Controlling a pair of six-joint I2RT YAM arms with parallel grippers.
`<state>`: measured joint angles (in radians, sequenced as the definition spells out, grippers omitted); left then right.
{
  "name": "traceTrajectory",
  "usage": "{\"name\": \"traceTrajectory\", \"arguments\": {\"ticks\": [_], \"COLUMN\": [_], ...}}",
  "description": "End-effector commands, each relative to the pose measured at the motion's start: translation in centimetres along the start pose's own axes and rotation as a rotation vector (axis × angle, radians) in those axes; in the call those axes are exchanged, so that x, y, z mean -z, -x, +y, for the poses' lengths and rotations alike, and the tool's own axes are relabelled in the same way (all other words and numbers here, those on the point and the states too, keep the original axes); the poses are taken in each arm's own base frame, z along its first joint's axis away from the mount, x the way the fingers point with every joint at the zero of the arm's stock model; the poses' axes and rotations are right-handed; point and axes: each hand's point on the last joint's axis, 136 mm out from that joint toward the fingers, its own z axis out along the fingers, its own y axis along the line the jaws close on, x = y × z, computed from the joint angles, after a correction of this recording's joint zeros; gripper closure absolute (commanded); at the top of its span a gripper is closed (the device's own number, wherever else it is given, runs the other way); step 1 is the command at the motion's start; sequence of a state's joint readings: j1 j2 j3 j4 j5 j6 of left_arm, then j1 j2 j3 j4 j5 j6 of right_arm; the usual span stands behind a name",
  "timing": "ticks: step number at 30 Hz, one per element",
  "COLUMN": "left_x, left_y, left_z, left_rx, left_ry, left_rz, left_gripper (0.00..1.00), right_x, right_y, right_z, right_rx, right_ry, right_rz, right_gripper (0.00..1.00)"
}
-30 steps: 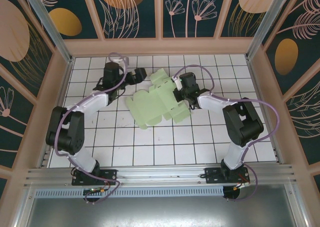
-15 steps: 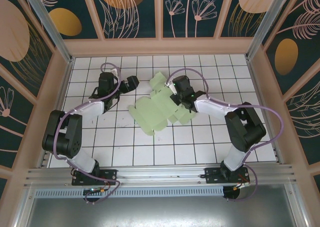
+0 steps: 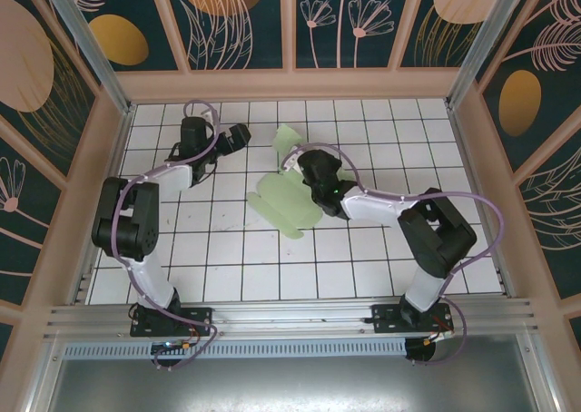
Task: Fold the paper box
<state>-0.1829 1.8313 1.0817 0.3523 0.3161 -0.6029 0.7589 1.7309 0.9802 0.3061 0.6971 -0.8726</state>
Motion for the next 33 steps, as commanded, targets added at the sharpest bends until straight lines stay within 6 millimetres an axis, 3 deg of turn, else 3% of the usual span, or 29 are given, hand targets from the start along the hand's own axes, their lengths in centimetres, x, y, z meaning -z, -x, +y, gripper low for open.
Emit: {"name": "traceTrajectory", "arguments": {"ticks": [1, 11, 22, 33], "left_x": [-1.0, -1.6, -4.8, -7.8], "left_y": [0.1, -0.7, -2.1, -4.5], "left_z": [-0.2, 0.9, 3.0, 3.7], "left_rx": [-0.010, -0.011, -0.020, -0.022], "left_ry": [-0.030, -0.004, 0.007, -0.045], "left_rz": [0.016, 0.040, 0.128, 0.273], "left_gripper": [0.01, 0.01, 0.06, 0.20], "right_x": [0.0, 2.0, 1.7, 0.3], "right_y": [0.4, 2.6, 2.1, 1.2], "right_z": [-1.8, 1.3, 3.5, 5.3], "right_rx": [0.073, 0.137, 0.202, 0.253], "right_ry": [-0.178, -0.228, -0.194, -0.188], "right_rz": [-0.004, -0.121, -0.151, -0.128], "right_gripper": [1.00, 1.00, 1.00, 1.00]}}
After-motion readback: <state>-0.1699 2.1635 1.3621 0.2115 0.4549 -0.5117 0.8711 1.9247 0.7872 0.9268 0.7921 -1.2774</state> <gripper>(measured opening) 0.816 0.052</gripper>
